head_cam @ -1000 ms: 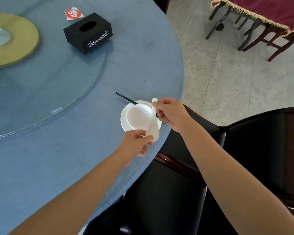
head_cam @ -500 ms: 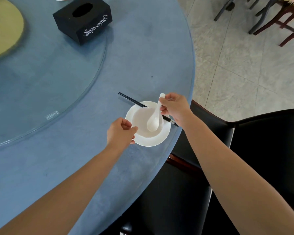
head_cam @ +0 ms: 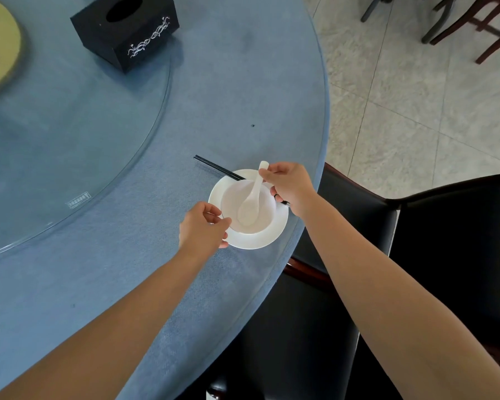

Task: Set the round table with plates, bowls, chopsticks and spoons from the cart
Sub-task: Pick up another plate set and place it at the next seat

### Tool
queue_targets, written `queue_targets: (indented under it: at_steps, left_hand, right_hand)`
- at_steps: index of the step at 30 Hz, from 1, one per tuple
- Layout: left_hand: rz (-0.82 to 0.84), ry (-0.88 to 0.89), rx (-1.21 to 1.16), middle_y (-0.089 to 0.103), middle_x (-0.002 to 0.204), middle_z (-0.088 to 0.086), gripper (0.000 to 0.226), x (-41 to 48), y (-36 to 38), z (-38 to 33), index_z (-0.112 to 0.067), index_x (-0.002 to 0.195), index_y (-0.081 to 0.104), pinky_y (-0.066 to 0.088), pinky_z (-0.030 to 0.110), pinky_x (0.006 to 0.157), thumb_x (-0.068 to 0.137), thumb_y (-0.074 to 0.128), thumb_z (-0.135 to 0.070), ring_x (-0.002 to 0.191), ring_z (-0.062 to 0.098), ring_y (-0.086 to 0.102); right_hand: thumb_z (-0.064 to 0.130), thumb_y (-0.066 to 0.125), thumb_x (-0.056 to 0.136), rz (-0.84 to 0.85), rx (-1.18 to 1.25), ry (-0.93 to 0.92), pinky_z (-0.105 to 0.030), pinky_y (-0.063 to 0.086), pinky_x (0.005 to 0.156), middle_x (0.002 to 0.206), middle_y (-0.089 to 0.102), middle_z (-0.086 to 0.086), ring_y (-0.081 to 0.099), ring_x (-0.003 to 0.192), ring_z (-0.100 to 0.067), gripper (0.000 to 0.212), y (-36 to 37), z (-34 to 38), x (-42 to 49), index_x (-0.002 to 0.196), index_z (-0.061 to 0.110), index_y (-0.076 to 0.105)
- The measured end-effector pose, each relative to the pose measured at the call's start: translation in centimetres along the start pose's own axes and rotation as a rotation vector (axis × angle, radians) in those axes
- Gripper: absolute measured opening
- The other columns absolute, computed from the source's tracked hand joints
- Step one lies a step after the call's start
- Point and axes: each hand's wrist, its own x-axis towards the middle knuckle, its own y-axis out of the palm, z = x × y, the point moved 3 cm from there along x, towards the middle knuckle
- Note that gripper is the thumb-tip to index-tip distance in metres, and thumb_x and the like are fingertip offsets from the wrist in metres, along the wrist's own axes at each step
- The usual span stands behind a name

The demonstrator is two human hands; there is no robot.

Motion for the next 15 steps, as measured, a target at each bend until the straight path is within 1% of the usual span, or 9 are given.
queue_targets:
  at_steps: [2,5,8,10,12,14,15]
  left_hand:
    - [0.001,-0.003,0.004,0.065,0.082,0.002,0.020,-0.2,-0.1,-0.2,-0.018,0.090,0.059,0.060,0.033,0.052,0.081,0.077,-0.012,0.061,0.016,0.070]
    - [0.005,-0.025,-0.003,0.064,0.082,0.001,0.020,-0.8,-0.4,-0.5,-0.017,0.091,0.059,0.058,0.031,0.051,0.081,0.076,-0.013,0.059,0.015,0.068]
    - [-0.001,-0.015,-0.003,0.063,0.084,0.002,0.019,-2.3,-0.8,-1.4,-0.017,0.090,0.057,0.059,0.031,0.052,0.082,0.073,-0.012,0.058,0.015,0.066]
    - [-0.002,0.024,0.030,0.063,0.086,0.002,0.019,-4.2,-1.0,-2.3,-0.018,0.091,0.056,0.060,0.034,0.055,0.082,0.072,-0.012,0.061,0.016,0.066]
    - [0.006,0.090,0.088,0.064,0.087,0.001,0.018,-6.8,-1.2,-3.3,-0.019,0.091,0.057,0.060,0.035,0.056,0.081,0.070,-0.014,0.064,0.019,0.067]
    - [0.047,0.175,0.180,0.065,0.087,0.001,0.015,-9.7,-1.2,-4.2,-0.021,0.090,0.057,0.060,0.034,0.054,0.081,0.068,-0.015,0.068,0.022,0.068]
    - [0.074,0.217,0.240,0.066,0.087,0.001,0.013,-11.0,-1.3,-4.6,-0.021,0.089,0.058,0.061,0.035,0.055,0.081,0.067,-0.016,0.069,0.023,0.069]
  right_hand:
    - [0.023,0.073,0.088,0.014,0.007,0.015,-0.023,0.039,0.046,0.079,0.068,-0.003,0.048,0.044,-0.011,0.021,-0.2,-0.1,-0.4,0.099,0.006,0.071]
    - [0.023,0.070,0.089,0.036,-0.008,0.036,-0.021,0.043,0.045,0.083,0.070,-0.003,0.051,0.045,-0.010,0.020,-0.9,0.1,-1.6,0.099,0.006,0.071]
    - [0.018,0.063,0.088,-0.025,-0.057,0.055,-0.019,0.046,0.044,0.072,0.064,-0.003,0.055,0.044,-0.009,0.010,-2.6,0.3,-3.3,0.082,0.012,0.067]
    - [0.014,0.056,0.090,-0.044,-0.131,0.007,-0.017,0.045,0.041,0.068,0.060,-0.003,0.054,0.044,-0.007,0.014,-3.9,0.1,-5.2,0.077,0.012,0.061]
    - [0.015,0.055,0.093,-0.034,-0.153,-0.078,-0.022,0.046,0.045,0.069,0.059,-0.002,0.055,0.052,-0.011,0.016,-4.8,-0.2,-8.1,0.077,0.016,0.059]
    - [0.017,0.054,0.094,-0.004,-0.173,-0.138,-0.024,0.045,0.048,0.071,0.060,-0.001,0.054,0.055,-0.014,0.015,-5.4,-0.5,-11.4,0.081,0.015,0.062]
    - [0.017,0.053,0.094,0.028,-0.225,-0.161,-0.025,0.047,0.051,0.074,0.061,-0.004,0.055,0.059,-0.017,0.015,-5.5,-0.7,-13.2,0.085,0.012,0.064]
